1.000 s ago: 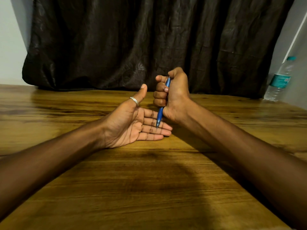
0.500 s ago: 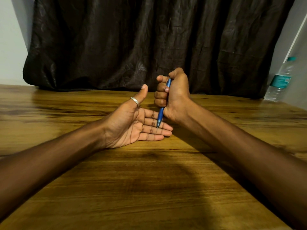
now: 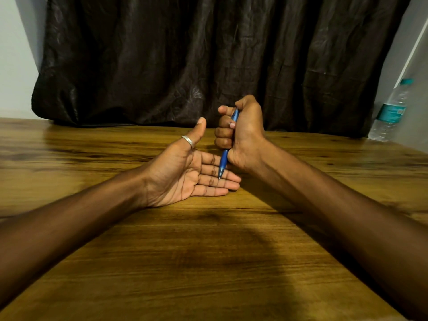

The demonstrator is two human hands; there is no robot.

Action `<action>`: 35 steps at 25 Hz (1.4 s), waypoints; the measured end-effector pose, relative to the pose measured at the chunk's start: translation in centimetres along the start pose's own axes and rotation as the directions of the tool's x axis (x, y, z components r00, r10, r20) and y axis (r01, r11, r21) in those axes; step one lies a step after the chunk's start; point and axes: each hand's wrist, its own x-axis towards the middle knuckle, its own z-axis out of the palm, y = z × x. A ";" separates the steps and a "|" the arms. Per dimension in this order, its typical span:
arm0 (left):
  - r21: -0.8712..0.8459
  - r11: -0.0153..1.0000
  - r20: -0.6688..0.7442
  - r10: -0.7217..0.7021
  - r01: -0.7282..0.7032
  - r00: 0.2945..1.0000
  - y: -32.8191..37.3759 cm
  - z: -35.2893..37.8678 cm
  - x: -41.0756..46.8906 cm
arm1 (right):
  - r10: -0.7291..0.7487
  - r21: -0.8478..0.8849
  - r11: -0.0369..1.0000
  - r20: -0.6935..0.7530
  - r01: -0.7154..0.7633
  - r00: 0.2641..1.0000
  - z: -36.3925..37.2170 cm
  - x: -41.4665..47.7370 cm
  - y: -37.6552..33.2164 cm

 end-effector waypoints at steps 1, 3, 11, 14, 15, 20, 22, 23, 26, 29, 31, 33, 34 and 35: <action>0.002 1.000 0.000 0.000 0.000 1.000 0.0 0.0 0.0 | 0.002 -0.002 1.000 0.000 -0.002 1.000 0.0 0.0 0.0; 0.004 1.000 -0.001 -0.001 0.001 1.000 0.0 0.0 0.0 | 0.004 -0.001 1.000 0.001 -0.004 1.000 0.0 0.1 0.0; -0.003 1.000 0.004 0.002 -0.002 1.000 0.0 0.0 0.1 | 0.011 0.015 1.000 0.004 -0.011 1.000 0.1 0.2 -0.1; -0.015 1.000 0.010 -0.003 0.003 1.000 0.0 0.0 0.0 | 0.015 0.023 1.000 -0.001 -0.015 1.000 0.1 0.2 -0.1; -0.012 1.000 0.007 -0.002 0.002 1.000 0.0 0.0 0.0 | 0.017 0.023 1.000 -0.003 -0.017 1.000 0.0 0.2 -0.1; -0.009 1.000 0.014 -0.003 0.003 1.000 0.0 -0.1 0.0 | 0.017 0.020 1.000 0.004 -0.017 1.000 0.1 0.2 -0.2; -0.004 1.000 0.011 -0.002 0.002 1.000 0.0 -0.1 0.1 | 0.018 0.015 1.000 0.002 -0.018 1.000 0.1 0.2 -0.2; -0.002 1.000 0.008 -0.001 0.001 1.000 0.0 0.0 0.0 | 0.018 0.014 1.000 0.003 -0.018 1.000 0.1 0.1 -0.2; -0.001 1.000 0.006 -0.002 0.002 1.000 0.0 0.0 0.0 | 0.019 0.016 1.000 0.001 -0.019 1.000 0.1 0.1 -0.1; -0.002 1.000 0.008 -0.001 0.001 1.000 0.0 0.0 0.0 | 0.016 0.018 1.000 0.000 -0.016 1.000 0.0 0.1 -0.1; 0.004 1.000 0.011 -0.001 0.001 1.000 -0.1 0.0 0.1 | 0.013 0.020 1.000 0.000 -0.013 1.000 0.0 0.1 -0.1; 0.013 1.000 0.015 0.003 -0.003 1.000 -0.1 0.0 0.1 | 0.011 0.017 1.000 0.000 -0.011 1.000 0.0 0.1 -0.1; 0.017 1.000 0.018 0.006 -0.007 1.000 -0.1 -0.1 0.1 | 0.009 0.015 1.000 0.000 -0.009 1.000 0.0 0.1 -0.2; 0.022 1.000 0.022 0.009 -0.009 1.000 -0.1 -0.1 0.1 | 0.008 0.014 1.000 0.001 -0.008 1.000 0.0 0.2 -0.2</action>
